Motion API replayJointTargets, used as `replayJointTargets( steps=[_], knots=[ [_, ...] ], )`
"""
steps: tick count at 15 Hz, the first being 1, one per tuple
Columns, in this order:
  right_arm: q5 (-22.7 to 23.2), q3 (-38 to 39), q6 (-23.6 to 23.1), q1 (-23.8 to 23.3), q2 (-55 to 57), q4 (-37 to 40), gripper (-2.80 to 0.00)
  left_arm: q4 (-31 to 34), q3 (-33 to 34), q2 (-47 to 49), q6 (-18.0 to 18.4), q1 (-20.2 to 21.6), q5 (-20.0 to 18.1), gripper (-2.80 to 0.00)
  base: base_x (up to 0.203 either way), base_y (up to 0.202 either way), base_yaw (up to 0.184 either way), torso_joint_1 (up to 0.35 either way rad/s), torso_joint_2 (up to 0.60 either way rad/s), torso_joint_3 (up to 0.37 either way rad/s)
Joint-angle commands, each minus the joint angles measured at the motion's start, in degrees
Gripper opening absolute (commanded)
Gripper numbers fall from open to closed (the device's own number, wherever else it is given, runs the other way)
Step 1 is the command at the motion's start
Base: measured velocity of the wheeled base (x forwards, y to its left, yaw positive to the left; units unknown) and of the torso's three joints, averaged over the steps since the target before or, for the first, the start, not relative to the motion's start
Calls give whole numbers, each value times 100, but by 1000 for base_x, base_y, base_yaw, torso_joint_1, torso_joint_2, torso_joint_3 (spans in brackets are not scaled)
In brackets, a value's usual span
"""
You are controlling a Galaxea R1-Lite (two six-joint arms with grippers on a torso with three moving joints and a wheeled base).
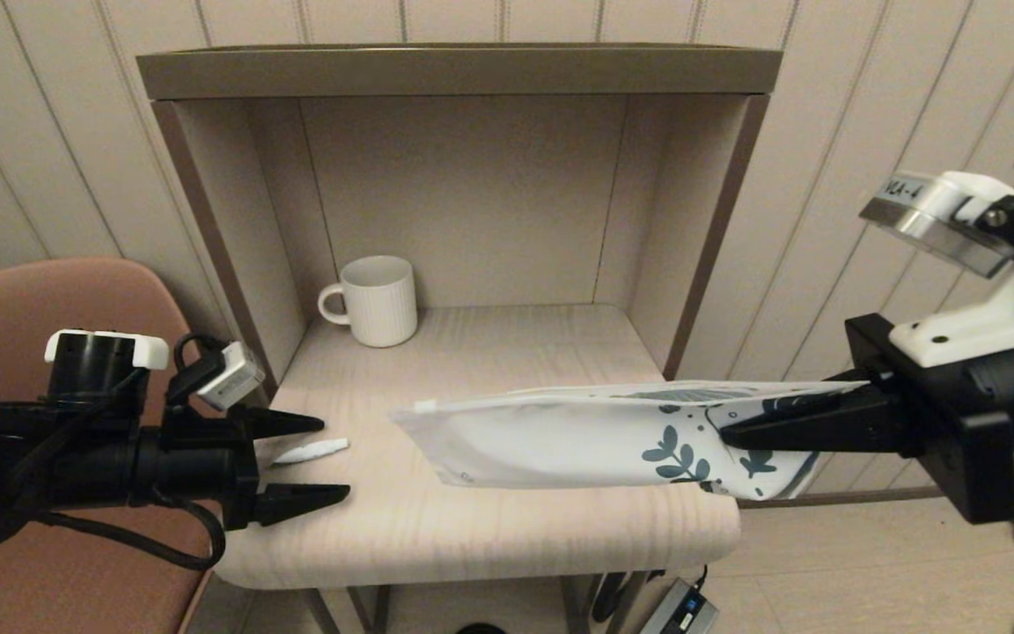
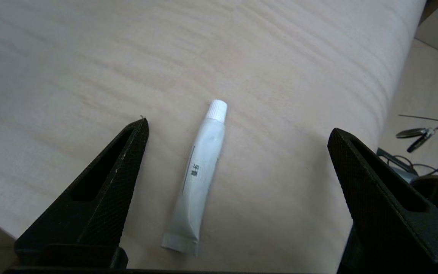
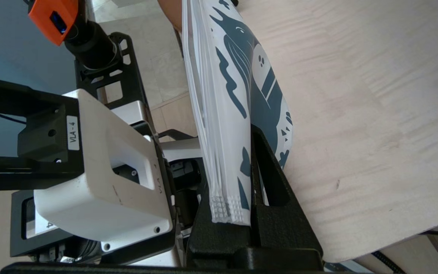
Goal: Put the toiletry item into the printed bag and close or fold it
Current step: Pick up the toothpaste
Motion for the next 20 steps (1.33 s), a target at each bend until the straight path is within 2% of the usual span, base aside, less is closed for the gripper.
replayJointTargets(
  steps=[1, 3, 4, 20],
  knots=[
    [28, -5, -13, 2, 23, 15, -280, -10, 18, 44, 74, 14, -17, 0, 0, 0, 0, 0, 0, 0],
    [28, -5, -13, 8, 5, 15, -280, 8, 56, -3, 196, 58, -26, 0, 0, 0, 0, 0, 0, 0],
    [28, -5, -13, 2, 5, 15, -280, 8, 103, -42, 210, 57, -26, -280, 0, 0, 0, 0, 0, 0],
    [7, 118, -16, 13, -3, 15, -280, 39, 56, -269, 218, 49, -67, -280, 0, 0, 0, 0, 0, 0]
  ],
)
